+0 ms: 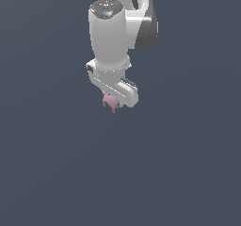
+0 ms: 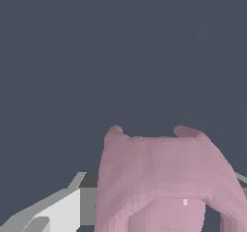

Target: Pick up the object and move it to a goal position.

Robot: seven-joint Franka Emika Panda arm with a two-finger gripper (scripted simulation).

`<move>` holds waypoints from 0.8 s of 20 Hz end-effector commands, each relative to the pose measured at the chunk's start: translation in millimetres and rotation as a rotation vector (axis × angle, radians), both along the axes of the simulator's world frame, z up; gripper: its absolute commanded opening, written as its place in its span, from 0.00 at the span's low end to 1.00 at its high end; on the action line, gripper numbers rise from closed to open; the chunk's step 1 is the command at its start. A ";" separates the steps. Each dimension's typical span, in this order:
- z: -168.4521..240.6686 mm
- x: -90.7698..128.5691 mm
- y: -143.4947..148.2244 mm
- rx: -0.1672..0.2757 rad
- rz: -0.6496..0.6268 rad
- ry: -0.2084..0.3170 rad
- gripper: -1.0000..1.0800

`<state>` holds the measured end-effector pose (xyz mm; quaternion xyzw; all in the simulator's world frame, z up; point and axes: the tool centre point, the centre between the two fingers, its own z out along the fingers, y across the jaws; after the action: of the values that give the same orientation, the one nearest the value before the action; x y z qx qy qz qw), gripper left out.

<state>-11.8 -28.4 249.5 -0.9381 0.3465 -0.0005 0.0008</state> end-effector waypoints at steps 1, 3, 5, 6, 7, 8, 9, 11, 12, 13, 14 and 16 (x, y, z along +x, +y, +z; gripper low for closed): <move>26.9 1.5 -13.1 0.000 0.000 0.001 0.00; 46.7 3.3 -22.7 0.000 0.000 0.001 0.00; 64.1 5.1 -31.2 0.000 0.000 0.001 0.00; 71.9 5.9 -35.0 0.000 0.000 0.001 0.00; 79.1 6.8 -38.2 -0.001 0.001 0.001 0.00; 85.8 7.7 -41.5 -0.001 0.001 0.001 0.00; 92.0 8.5 -44.5 -0.001 0.001 0.001 0.00; 102.7 10.1 -49.4 -0.001 0.001 0.001 0.00; 107.2 10.8 -51.7 -0.001 0.001 0.001 0.00; 111.3 11.4 -53.7 -0.001 0.001 0.001 0.00; 114.8 12.0 -55.4 -0.001 0.001 0.001 0.00; 120.3 13.1 -58.2 -0.001 0.001 0.001 0.00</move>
<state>0.5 -84.4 365.1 -0.9381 0.3463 -0.0005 0.0002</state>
